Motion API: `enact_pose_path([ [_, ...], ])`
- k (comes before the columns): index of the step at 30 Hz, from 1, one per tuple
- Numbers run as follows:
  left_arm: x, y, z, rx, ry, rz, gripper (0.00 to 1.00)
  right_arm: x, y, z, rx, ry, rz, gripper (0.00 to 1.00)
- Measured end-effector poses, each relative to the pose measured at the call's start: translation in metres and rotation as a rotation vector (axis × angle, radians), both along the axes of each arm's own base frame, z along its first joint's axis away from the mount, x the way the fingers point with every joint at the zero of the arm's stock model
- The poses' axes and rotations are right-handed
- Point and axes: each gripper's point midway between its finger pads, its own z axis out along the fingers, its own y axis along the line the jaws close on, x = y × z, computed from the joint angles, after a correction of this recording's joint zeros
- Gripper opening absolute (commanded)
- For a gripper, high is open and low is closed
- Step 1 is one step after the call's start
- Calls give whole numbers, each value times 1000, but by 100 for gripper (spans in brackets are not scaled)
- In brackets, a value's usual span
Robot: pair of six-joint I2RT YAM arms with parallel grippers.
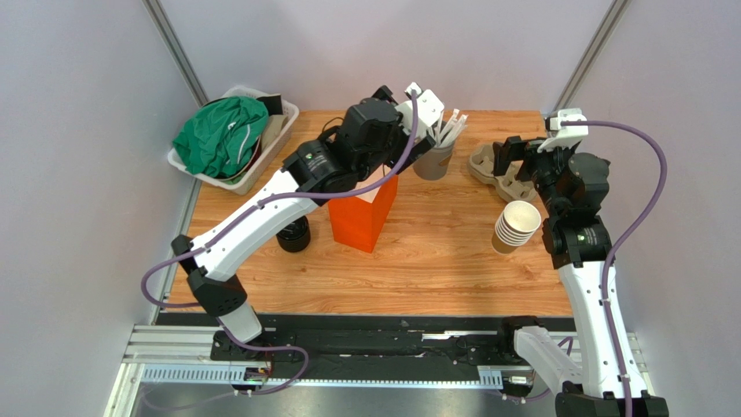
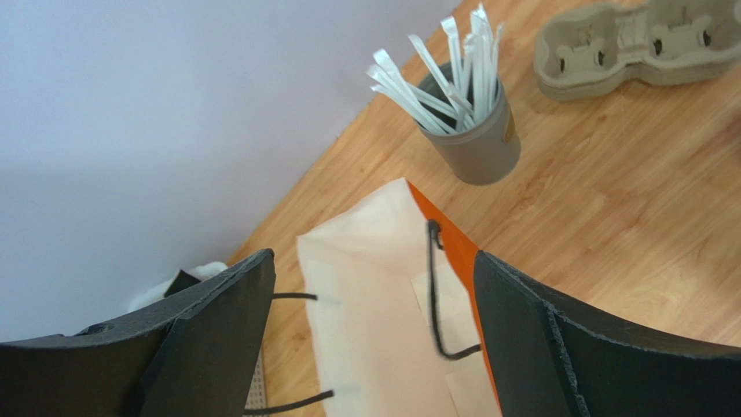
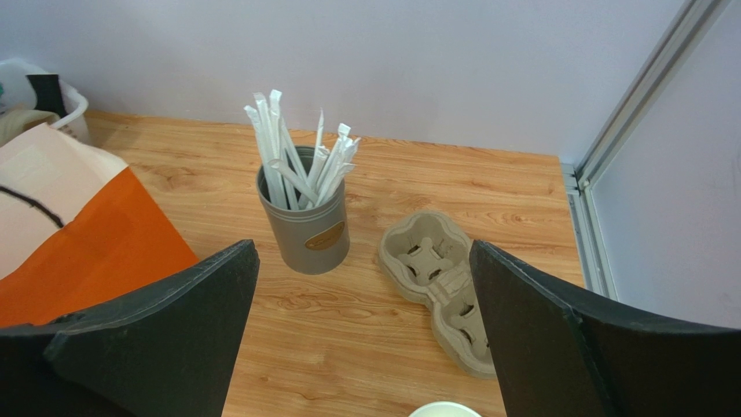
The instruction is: Pack the takeout coffee
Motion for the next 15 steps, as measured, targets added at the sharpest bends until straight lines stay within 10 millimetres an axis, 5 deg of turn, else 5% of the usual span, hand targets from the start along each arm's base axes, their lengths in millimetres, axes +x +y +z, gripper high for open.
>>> enact_pose_path([
  [5,-13,34,47,-51,-92,14,94,21,-14,-19,32,72,-98,98],
  [9,-13,91,85,-127,-158,81,95,53,-24,-30,68,163,-179,96],
  [12,-8,140,89,-151,-188,170,95,84,-27,-40,87,240,-224,94],
  [15,-19,166,65,-132,-185,189,96,114,-31,-55,101,328,-268,91],
])
